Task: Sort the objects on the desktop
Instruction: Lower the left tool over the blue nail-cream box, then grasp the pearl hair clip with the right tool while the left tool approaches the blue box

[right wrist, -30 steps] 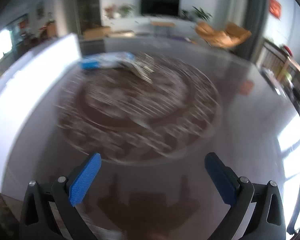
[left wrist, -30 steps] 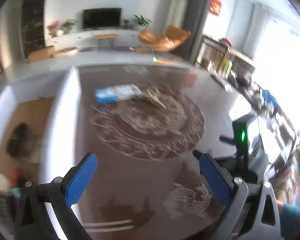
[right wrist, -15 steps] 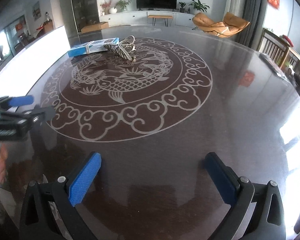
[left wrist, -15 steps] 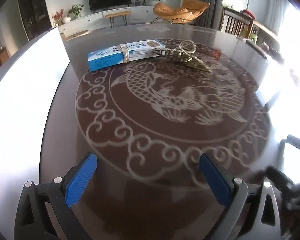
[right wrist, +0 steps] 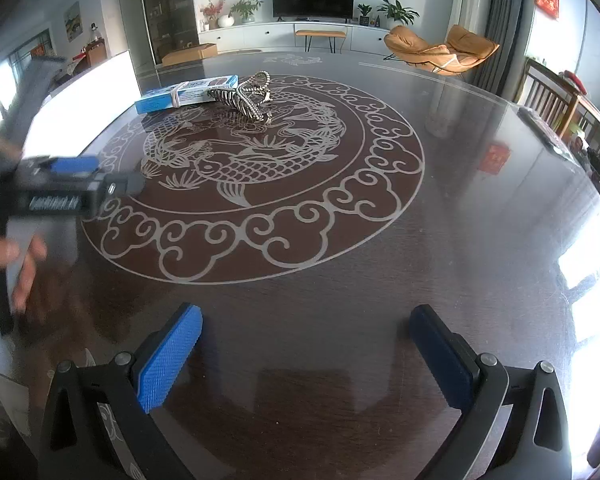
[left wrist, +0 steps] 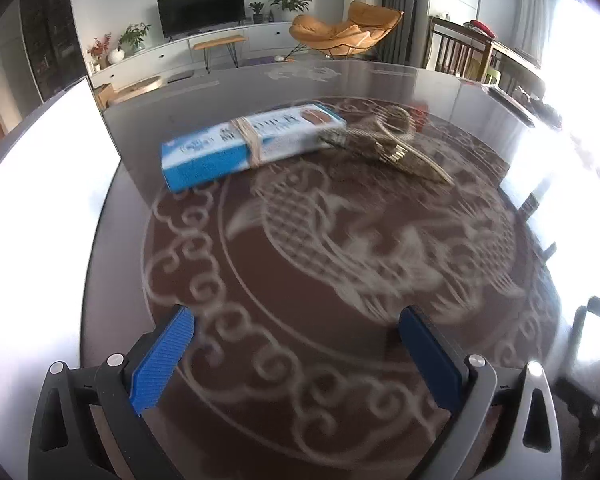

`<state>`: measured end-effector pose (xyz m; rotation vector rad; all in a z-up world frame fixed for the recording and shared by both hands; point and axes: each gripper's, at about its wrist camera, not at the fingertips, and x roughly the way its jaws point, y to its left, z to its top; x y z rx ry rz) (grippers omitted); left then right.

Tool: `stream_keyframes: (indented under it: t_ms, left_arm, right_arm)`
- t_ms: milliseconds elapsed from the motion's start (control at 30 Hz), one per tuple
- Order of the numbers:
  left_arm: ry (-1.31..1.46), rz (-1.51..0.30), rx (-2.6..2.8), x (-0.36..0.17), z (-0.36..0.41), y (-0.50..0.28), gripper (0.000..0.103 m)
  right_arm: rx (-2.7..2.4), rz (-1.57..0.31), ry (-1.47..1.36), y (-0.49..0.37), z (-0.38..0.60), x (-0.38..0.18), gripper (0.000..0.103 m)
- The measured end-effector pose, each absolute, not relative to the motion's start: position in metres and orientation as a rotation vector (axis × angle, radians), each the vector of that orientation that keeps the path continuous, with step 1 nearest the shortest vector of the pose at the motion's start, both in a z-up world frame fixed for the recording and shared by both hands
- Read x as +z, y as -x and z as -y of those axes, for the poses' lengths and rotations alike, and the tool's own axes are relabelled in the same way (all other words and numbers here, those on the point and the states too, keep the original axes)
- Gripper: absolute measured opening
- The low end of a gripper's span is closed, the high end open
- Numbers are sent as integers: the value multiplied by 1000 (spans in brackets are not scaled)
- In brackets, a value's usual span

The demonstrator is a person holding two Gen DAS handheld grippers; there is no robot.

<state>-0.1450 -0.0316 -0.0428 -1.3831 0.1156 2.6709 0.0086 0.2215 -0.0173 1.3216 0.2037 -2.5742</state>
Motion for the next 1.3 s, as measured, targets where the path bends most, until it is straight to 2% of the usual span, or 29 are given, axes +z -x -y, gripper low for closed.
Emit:
stream_keyframes:
  t_ms: [233,567,1000,1233,1267,1300]
  left_arm:
    - [1389,-96,2693,-42,57,175,103]
    - [1392,-69,2720,-44,63,168,103]
    - [1392,-70,2720,-44,62,167,103]
    - [1393,-70,2720,-44,62,167,103]
    - [1393,-70,2720,-43,62,167,103]
    - [1392,-69,2720,-43,62,167,103]
  right_arm:
    - [-2574,-204,-1322,-8,-221,-17,103]
    - [-2559,-207,-1326,-4,-219,-17,103]
    - [-2368,-338,-1229,165,-138,-21,103]
    - [-2324,-363,-1199,209,-99,-23,103]
    - [-2341,-350,-1179,208,-100,-21,93]
    - [-2361,-331,-1160,207,-103,-19,70]
